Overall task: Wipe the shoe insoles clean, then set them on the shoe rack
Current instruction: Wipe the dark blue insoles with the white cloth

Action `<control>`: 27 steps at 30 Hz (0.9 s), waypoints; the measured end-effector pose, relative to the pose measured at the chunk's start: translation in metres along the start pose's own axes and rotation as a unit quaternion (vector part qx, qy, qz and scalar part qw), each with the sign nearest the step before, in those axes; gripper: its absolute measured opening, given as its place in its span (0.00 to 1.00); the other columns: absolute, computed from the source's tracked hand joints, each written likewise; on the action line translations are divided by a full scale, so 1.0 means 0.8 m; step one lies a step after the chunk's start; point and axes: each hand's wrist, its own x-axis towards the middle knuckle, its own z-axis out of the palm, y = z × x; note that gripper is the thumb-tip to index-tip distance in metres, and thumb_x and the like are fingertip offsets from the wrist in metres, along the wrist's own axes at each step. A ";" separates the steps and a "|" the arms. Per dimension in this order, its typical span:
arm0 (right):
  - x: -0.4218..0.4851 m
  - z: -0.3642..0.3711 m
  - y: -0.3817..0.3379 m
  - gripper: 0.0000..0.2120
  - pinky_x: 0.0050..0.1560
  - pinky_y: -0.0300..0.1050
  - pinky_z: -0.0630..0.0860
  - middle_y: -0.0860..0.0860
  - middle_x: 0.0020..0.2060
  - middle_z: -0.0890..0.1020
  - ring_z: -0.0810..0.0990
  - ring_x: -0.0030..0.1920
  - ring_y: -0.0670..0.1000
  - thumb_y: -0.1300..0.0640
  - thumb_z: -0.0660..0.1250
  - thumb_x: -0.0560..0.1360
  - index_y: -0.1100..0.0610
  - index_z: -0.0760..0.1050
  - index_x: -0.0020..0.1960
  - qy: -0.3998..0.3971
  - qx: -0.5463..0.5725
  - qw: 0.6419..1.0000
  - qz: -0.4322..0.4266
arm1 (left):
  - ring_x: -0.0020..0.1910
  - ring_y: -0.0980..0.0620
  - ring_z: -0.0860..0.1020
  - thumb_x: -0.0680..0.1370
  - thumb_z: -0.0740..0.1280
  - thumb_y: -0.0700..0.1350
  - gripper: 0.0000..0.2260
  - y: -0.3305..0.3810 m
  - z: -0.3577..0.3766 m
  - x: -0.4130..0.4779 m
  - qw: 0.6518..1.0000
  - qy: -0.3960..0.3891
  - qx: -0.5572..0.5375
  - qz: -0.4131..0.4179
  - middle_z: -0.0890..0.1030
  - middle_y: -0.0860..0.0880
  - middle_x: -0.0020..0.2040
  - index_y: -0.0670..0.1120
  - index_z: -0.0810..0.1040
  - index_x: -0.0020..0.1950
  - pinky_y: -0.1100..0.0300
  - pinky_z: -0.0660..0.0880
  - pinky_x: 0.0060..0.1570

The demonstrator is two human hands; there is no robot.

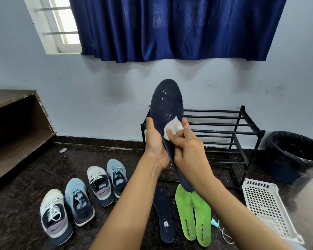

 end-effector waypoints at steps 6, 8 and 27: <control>0.023 0.000 0.009 0.17 0.56 0.44 0.71 0.53 0.40 0.69 0.72 0.44 0.56 0.68 0.59 0.74 0.62 0.78 0.60 0.036 -0.042 0.998 -0.012 | 0.55 0.46 0.82 0.78 0.41 0.70 0.38 -0.006 0.005 0.005 1.000 0.008 -0.002 0.016 0.83 0.43 0.56 0.45 0.80 0.61 0.54 0.76 0.59; 0.015 0.000 0.010 0.17 0.47 0.44 0.71 0.52 0.39 0.68 0.70 0.42 0.54 0.68 0.61 0.74 0.61 0.78 0.61 0.036 -0.052 0.998 -0.016 | 0.56 0.45 0.81 0.78 0.41 0.71 0.40 -0.006 0.005 0.007 1.000 0.011 -0.002 0.018 0.82 0.42 0.57 0.44 0.80 0.61 0.53 0.75 0.61; 0.022 -0.007 0.021 0.15 0.41 0.42 0.68 0.52 0.40 0.69 0.68 0.42 0.51 0.66 0.59 0.77 0.61 0.77 0.61 0.042 -0.063 0.997 0.018 | 0.46 0.47 0.83 0.78 0.42 0.70 0.38 -0.011 0.005 0.010 0.998 0.047 0.015 0.034 0.84 0.45 0.48 0.46 0.79 0.63 0.56 0.78 0.46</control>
